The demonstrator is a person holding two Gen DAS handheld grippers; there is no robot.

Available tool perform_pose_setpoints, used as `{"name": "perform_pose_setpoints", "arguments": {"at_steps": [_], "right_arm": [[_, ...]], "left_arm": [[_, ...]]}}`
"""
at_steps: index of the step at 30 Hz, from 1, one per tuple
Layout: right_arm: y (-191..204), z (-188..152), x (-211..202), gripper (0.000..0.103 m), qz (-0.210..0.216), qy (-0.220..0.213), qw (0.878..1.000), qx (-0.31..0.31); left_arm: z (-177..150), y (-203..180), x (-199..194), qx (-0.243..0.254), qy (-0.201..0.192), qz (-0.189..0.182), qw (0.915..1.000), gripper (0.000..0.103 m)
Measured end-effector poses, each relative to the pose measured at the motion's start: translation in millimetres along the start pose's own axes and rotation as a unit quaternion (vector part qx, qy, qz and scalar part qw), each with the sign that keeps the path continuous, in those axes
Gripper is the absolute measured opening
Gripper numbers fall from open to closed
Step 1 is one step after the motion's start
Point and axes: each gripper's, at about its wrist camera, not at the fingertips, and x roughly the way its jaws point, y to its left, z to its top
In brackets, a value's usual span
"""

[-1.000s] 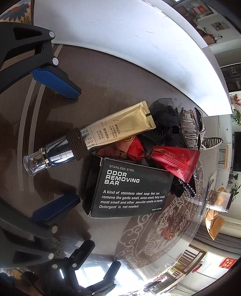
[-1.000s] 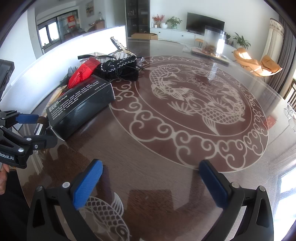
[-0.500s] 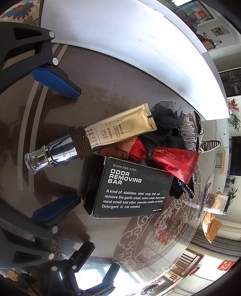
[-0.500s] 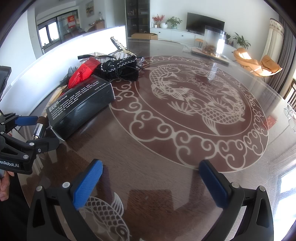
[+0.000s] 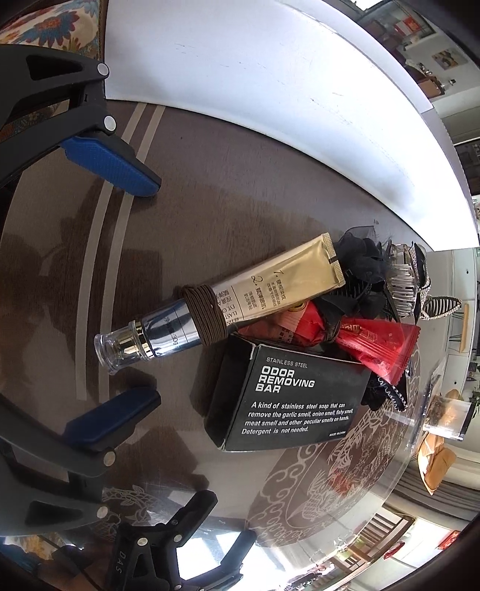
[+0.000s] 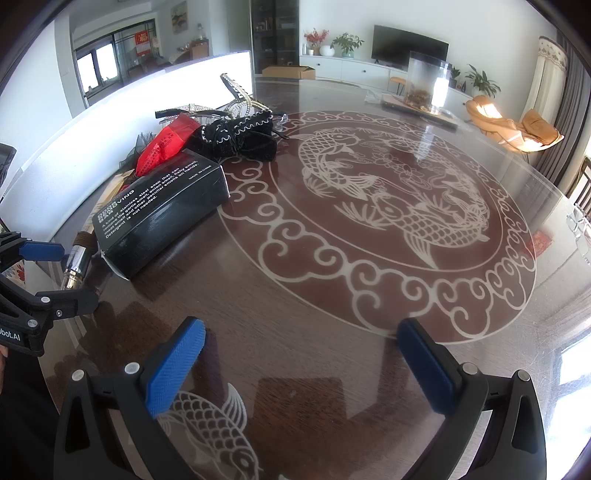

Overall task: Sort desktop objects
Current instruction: 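Lower the left tool over the gold cosmetic tube and close on it, then grasp the black odor removing bar box with the right tool while the left tool holds the tube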

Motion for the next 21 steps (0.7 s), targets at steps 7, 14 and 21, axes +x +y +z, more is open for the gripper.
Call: {"name": "perform_pose_setpoints", "arguments": {"at_steps": [7,14,21], "right_arm": [[0,0,0,0.103,0.0,0.0,1.0,0.0],[-4,0,-2,0.103,0.016,-0.003,1.0,0.007],[-48,43,-23,0.102,0.125,0.0,0.982,0.139]], "left_arm": [[-7,5,-15,-0.009,-0.024,0.005,0.9997,0.022],[-10,21,-17,-0.047,-0.046,-0.026,0.9975,0.021],[-9,34,-25,-0.087,-0.081,-0.059,0.9911,0.021]]}}
